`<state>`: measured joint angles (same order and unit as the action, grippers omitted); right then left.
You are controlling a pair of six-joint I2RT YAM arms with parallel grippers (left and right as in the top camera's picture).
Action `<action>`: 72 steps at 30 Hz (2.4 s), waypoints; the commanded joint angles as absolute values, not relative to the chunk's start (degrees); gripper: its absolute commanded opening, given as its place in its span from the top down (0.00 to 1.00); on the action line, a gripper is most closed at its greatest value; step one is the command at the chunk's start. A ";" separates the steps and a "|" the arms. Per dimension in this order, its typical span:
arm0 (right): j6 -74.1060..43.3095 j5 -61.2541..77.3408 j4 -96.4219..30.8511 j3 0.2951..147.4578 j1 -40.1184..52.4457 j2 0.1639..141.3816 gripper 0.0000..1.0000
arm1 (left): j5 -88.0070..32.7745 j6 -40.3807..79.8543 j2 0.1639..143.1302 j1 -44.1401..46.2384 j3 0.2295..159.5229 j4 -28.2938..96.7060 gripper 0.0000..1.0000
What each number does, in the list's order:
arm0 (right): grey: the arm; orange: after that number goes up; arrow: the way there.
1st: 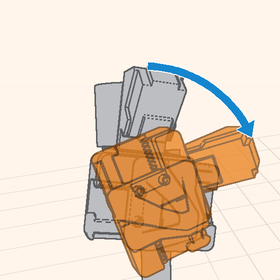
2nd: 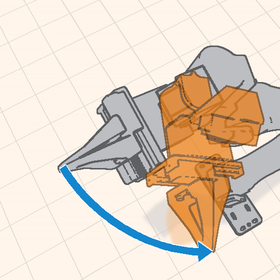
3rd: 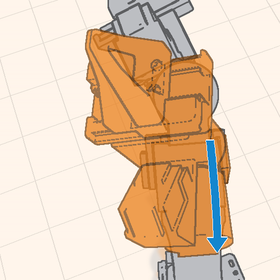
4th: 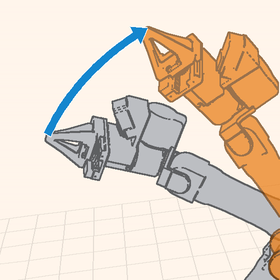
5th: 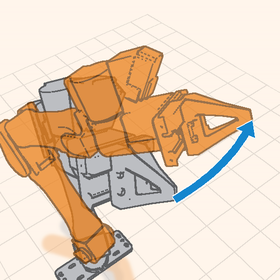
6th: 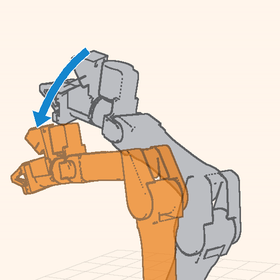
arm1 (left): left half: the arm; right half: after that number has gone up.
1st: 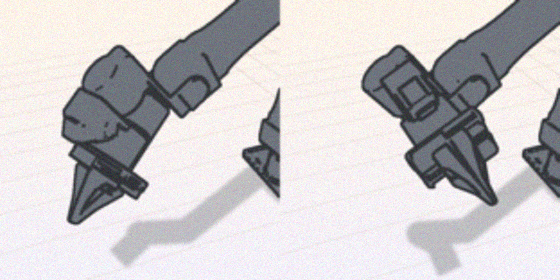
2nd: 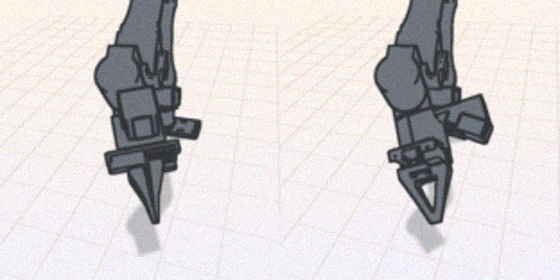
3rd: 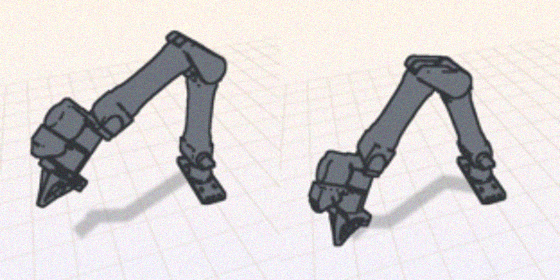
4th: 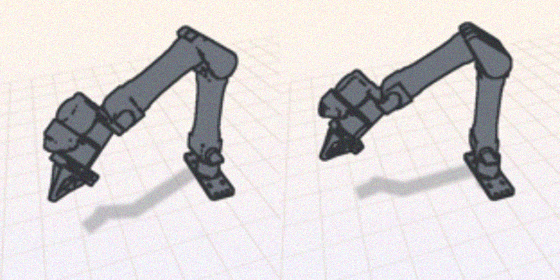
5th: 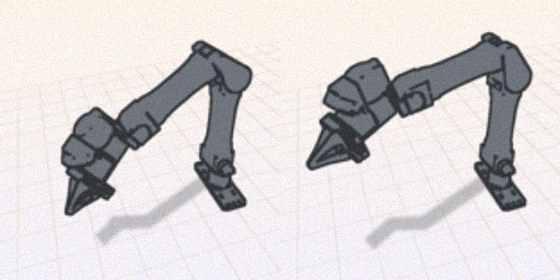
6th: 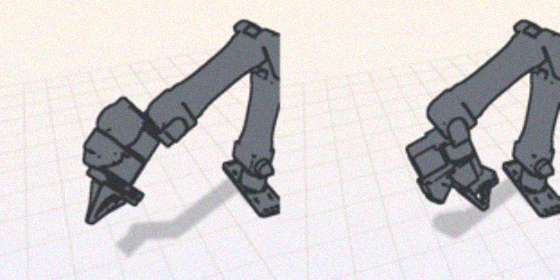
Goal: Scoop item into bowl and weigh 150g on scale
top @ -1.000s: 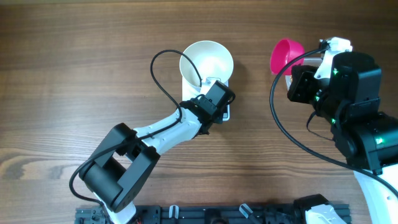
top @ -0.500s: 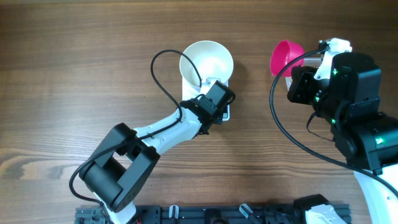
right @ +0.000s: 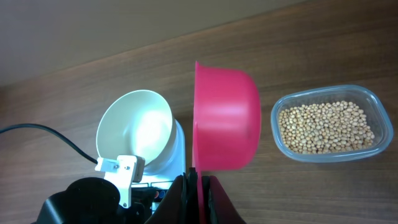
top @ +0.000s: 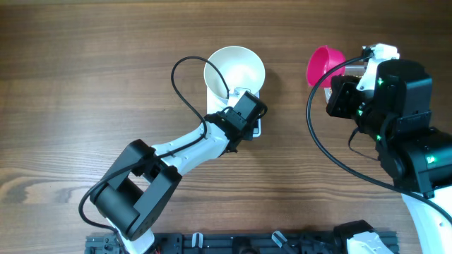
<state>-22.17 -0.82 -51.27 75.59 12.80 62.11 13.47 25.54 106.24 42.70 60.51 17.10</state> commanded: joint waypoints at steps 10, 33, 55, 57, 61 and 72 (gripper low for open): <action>-21.21 0.14 -51.16 76.88 12.51 62.41 0.96 | 10.31 24.36 108.55 43.03 59.96 18.09 0.96; -21.19 0.14 -51.68 76.88 12.51 62.41 0.96 | 10.61 24.40 111.77 43.03 59.90 20.40 0.96; -21.19 0.16 -52.36 76.88 12.51 62.41 0.96 | 12.51 24.40 109.03 43.03 60.60 22.90 0.96; -21.19 0.16 -52.38 76.88 12.51 62.41 0.96 | 12.73 24.36 102.24 43.03 62.67 24.58 0.96; -21.17 0.16 -52.73 76.88 12.51 62.41 0.96 | 14.66 23.22 85.65 42.96 63.40 26.74 0.96; -19.25 1.87 -53.76 76.88 12.51 62.41 0.96 | 16.10 22.65 68.29 36.29 63.40 48.47 0.88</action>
